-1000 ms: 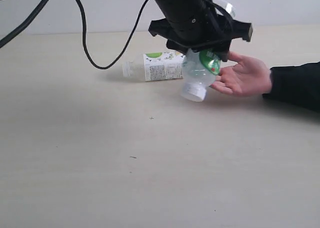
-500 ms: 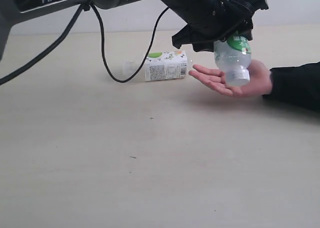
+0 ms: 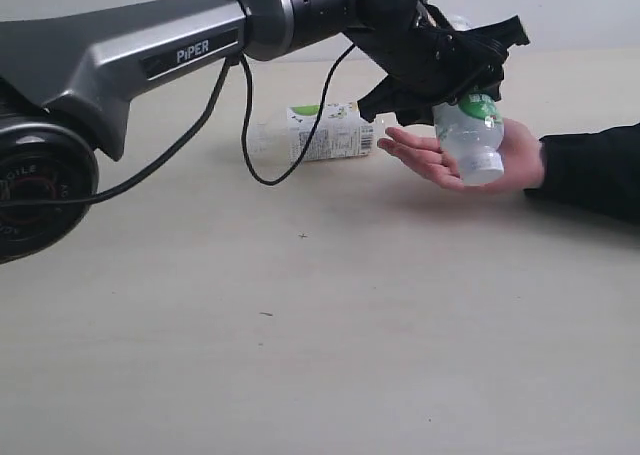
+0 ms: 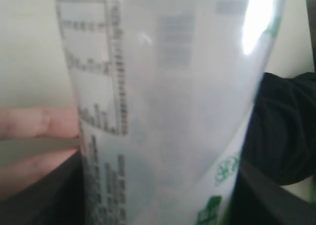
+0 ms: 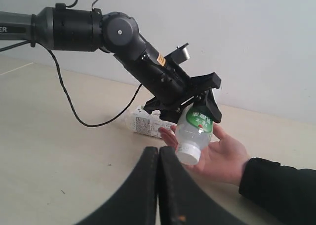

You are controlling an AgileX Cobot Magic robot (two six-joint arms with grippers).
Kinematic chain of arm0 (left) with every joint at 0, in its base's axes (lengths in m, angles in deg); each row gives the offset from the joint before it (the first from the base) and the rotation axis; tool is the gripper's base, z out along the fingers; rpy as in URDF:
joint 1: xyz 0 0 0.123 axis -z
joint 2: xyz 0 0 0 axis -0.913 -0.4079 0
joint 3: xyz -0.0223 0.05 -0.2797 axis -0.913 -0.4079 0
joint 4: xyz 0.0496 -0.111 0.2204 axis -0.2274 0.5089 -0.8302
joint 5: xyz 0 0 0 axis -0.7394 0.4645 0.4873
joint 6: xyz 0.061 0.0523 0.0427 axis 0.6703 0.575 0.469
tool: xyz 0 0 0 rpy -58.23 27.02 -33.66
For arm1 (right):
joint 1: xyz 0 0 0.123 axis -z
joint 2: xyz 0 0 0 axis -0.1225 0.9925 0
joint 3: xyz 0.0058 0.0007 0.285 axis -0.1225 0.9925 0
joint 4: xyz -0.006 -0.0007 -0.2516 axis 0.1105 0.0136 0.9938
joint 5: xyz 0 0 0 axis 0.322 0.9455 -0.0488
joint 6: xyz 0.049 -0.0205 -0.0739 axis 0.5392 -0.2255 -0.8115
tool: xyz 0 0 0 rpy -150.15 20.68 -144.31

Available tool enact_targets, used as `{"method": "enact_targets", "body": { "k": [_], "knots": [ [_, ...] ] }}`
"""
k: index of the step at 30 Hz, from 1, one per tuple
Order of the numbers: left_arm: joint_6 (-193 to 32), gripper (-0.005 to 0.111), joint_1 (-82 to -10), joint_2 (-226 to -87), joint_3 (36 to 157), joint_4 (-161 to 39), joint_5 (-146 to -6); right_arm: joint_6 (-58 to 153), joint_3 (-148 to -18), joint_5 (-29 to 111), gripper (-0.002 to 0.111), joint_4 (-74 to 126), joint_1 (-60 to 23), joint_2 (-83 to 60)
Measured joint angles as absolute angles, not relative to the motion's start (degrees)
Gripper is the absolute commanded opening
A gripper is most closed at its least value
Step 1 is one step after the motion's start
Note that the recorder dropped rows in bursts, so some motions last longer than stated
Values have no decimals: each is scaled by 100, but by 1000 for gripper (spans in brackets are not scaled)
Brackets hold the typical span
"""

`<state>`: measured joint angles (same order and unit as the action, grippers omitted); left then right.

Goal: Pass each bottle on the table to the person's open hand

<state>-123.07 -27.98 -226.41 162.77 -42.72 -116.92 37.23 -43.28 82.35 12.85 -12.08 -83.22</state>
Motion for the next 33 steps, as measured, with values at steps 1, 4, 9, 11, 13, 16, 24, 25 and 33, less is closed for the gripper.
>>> {"method": "enact_targets", "body": {
  "k": [1, 4, 9, 11, 13, 16, 24, 25, 33],
  "knots": [
    [-12307, 0, -2798, -22674, 16277, -4272, -11701, 3723, -4328, 8235, 0, 1285, -1208, -8322],
    [-12285, 0, -2798, -22769, 16277, -4272, -11690, 3723, -4328, 8235, 0, 1285, -1208, -8322],
    [-12263, 0, -2798, -22882, 16277, -4272, -11556, 3723, -4328, 8235, 0, 1285, -1208, -8322],
    [-12249, 0, -2798, -22922, 16281, -4272, -11534, 3723, -4328, 8235, 0, 1285, -1208, -8322],
    [-12250, 0, -2798, -22968, 16294, -4251, -11505, 3723, -4328, 8235, 0, 1285, -1208, -8322],
    [-12171, 0, -2798, -22968, 16294, -4226, -11468, 3723, -4328, 8235, 0, 1285, -1208, -8322],
    [-12076, 0, -2798, -22968, 16294, -4149, -11359, 3723, -4328, 8235, 0, 1285, -1208, -8322],
    [-12075, 0, -2798, -22968, 16294, -4149, -11348, 3723, -4328, 8235, 0, 1285, -1208, -8322],
    [-12066, 0, -2798, -23066, 16294, -4101, -11288, 3723, -4328, 8235, 0, 1285, -1208, -8322]
  ]
}}
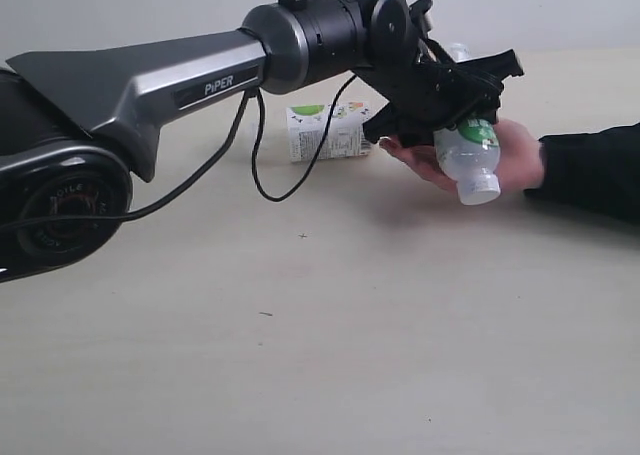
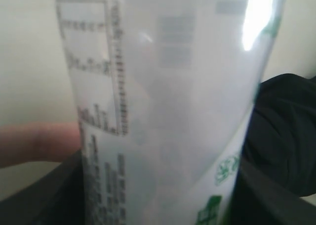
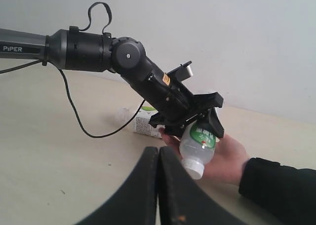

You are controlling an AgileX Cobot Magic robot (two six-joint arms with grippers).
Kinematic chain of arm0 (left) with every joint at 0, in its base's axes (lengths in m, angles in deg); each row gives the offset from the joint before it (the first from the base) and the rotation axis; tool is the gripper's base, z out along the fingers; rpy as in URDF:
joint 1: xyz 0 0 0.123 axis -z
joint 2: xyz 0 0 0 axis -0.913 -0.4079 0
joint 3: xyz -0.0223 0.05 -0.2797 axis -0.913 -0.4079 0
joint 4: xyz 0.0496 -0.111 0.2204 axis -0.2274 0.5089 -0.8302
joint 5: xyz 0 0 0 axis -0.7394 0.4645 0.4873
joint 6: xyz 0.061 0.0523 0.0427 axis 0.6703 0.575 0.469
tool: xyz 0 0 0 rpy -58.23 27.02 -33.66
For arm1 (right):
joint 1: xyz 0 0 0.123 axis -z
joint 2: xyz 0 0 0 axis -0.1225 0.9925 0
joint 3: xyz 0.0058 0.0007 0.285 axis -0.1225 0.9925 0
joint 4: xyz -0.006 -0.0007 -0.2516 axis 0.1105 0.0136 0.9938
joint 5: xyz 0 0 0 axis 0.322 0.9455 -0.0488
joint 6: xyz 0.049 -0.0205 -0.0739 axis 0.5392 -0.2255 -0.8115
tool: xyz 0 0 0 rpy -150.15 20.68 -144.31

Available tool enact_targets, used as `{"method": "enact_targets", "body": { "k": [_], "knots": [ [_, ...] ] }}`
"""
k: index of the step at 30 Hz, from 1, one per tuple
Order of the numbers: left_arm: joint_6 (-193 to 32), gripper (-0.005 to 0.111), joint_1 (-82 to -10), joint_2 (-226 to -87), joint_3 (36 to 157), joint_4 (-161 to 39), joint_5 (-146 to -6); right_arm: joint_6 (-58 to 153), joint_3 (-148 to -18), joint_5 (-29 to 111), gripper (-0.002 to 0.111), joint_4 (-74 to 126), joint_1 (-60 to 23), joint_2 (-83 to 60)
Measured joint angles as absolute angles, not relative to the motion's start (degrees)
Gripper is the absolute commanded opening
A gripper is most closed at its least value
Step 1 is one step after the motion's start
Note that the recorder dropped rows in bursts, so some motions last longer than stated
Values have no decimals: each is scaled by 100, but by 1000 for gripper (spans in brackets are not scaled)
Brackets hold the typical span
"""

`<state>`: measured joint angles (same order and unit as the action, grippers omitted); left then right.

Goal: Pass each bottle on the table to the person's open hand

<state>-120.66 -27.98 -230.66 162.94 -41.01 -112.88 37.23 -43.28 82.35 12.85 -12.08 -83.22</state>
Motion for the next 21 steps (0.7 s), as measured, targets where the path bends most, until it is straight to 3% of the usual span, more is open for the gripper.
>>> {"method": "enact_targets", "body": {
  "k": [10, 12, 15, 16, 17, 21],
  "knots": [
    [-11944, 2, -2762, -23159, 16294, -4018, -11275, 3723, -4328, 8235, 0, 1285, -1208, -8322],
    [-11932, 17, -2762, -23159, 16294, -4018, -11275, 3723, -4328, 8235, 0, 1285, -1208, -8322],
    [-11787, 57, -2762, -23159, 16294, -4018, -11275, 3723, -4328, 8235, 0, 1285, -1208, -8322],
    [-11766, 63, -2738, -23159, 16294, -4018, -11275, 3723, -4328, 8235, 0, 1285, -1208, -8322],
    [-11754, 68, -2738, -23159, 16294, -4018, -11275, 3723, -4328, 8235, 0, 1285, -1208, -8322],
    [-11745, 68, -2738, -23159, 16294, -3983, -11275, 3723, -4328, 8235, 0, 1285, -1208, -8322]
  ]
}}
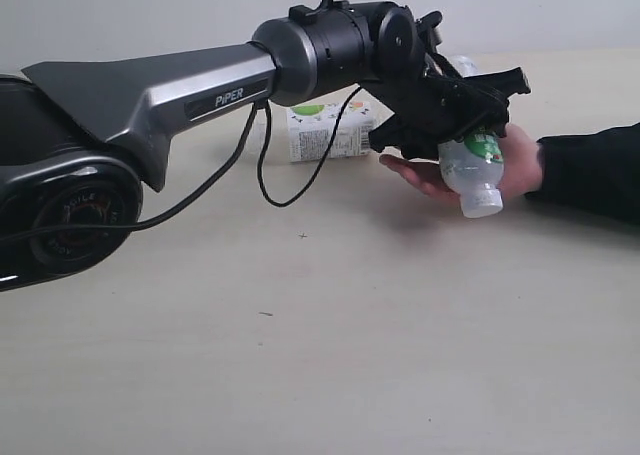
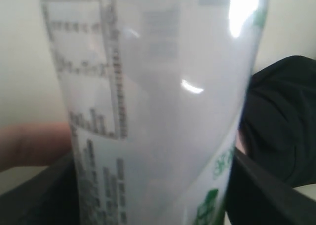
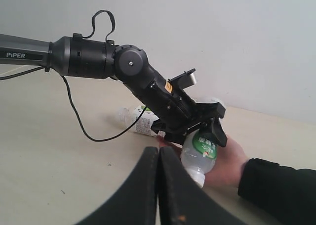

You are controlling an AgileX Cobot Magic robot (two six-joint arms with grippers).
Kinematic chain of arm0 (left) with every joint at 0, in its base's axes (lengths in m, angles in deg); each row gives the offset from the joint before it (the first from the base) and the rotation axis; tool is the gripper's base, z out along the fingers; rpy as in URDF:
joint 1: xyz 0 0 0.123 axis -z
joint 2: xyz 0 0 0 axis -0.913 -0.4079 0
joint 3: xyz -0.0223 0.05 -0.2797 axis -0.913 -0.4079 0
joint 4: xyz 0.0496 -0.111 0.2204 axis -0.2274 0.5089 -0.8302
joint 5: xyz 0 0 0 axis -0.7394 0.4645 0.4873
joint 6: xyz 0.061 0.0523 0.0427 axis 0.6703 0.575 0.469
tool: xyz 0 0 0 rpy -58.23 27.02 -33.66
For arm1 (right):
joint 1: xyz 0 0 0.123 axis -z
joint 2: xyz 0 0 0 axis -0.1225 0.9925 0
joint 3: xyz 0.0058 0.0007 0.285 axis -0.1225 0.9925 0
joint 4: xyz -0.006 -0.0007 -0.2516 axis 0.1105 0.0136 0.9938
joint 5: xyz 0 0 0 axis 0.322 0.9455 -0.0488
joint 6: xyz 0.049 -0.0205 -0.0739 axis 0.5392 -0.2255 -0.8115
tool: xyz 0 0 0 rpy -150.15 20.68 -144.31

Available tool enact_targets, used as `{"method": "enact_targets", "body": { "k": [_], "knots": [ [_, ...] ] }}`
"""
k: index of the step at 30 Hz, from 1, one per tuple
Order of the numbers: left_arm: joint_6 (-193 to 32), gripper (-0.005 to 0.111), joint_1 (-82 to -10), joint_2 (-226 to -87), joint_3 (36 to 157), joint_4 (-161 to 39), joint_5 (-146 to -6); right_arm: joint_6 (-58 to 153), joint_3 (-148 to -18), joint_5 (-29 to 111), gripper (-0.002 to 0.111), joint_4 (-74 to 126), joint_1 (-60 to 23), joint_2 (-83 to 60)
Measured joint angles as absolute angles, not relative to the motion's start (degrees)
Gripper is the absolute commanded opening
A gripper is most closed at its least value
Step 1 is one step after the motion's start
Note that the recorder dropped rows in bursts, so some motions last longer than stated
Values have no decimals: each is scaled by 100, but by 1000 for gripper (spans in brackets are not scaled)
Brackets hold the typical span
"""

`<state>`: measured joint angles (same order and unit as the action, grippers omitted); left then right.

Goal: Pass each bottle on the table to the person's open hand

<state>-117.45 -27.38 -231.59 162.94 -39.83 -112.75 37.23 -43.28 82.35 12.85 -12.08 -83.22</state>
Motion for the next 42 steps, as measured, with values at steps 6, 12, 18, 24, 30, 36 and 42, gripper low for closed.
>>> {"method": "enact_targets", "body": {
  "k": [6, 12, 18, 24, 30, 36, 42],
  "knots": [
    [-11732, 68, -2728, -23159, 16294, -3949, -11275, 3723, -4328, 8235, 0, 1285, -1208, -8322],
    [-11732, 68, -2728, -23159, 16294, -3931, -11286, 3723, -4328, 8235, 0, 1285, -1208, -8322],
    [-11644, 68, -2728, -23159, 16294, -3734, -11310, 3723, -4328, 8235, 0, 1285, -1208, -8322],
    [-11554, 68, -2728, -23038, 16294, -3677, -11397, 3723, -4328, 8235, 0, 1285, -1208, -8322],
    [-11535, 68, -2728, -22772, 16294, -3677, -11486, 3723, -4328, 8235, 0, 1285, -1208, -8322],
    [-11521, 68, -2728, -22690, 16294, -3677, -11635, 3723, -4328, 8235, 0, 1285, -1208, -8322],
    [-11521, 68, -2728, -22690, 16294, -3677, -11699, 3723, -4328, 8235, 0, 1285, -1208, -8322]
  ]
}}
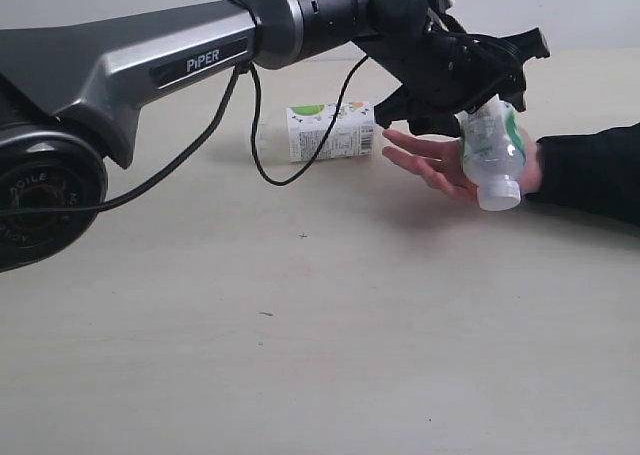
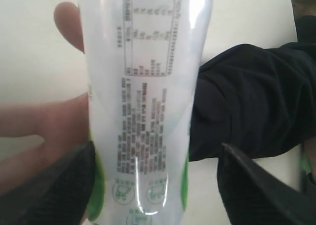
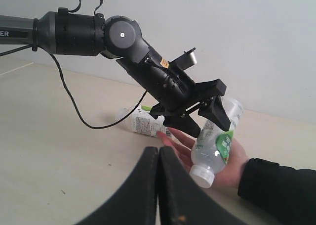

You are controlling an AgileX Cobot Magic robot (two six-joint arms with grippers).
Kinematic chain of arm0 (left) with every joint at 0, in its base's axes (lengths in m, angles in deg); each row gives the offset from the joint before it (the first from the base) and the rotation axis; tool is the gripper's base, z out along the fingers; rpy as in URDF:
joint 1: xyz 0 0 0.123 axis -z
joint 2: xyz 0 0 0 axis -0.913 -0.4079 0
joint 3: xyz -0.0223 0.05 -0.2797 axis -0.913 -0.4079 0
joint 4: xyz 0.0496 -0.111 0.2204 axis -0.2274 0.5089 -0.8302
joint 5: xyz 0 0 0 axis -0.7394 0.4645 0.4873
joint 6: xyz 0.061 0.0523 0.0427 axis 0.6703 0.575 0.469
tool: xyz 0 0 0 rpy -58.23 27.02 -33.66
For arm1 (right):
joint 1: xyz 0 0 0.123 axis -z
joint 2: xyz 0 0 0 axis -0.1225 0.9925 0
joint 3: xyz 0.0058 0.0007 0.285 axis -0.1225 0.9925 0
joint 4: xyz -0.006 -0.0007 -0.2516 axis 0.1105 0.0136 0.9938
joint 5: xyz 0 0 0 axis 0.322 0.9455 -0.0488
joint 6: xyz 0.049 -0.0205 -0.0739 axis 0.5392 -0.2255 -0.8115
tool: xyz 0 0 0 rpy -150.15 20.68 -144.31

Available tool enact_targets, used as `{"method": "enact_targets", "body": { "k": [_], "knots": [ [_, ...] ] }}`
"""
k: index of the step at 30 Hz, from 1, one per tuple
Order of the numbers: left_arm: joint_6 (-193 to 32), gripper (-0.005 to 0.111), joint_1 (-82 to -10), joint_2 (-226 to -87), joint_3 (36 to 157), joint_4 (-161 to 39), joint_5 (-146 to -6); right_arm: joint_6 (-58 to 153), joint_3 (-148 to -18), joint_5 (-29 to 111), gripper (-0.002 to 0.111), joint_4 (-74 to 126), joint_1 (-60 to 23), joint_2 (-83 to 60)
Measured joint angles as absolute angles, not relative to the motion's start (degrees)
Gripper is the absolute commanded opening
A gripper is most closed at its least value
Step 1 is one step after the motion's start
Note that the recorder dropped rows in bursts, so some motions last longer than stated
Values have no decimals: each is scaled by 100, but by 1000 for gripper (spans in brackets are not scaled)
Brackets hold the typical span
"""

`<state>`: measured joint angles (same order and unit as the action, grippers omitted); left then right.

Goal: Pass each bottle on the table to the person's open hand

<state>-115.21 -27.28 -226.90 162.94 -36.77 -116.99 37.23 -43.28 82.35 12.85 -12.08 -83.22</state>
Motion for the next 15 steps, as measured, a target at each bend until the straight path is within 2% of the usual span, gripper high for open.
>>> {"method": "enact_targets", "body": {
  "k": [15],
  "knots": [
    [-11511, 68, -2759, -22690, 16303, -3970, -12282, 3723, -4328, 8235, 0, 1285, -1208, -8322]
  ]
}}
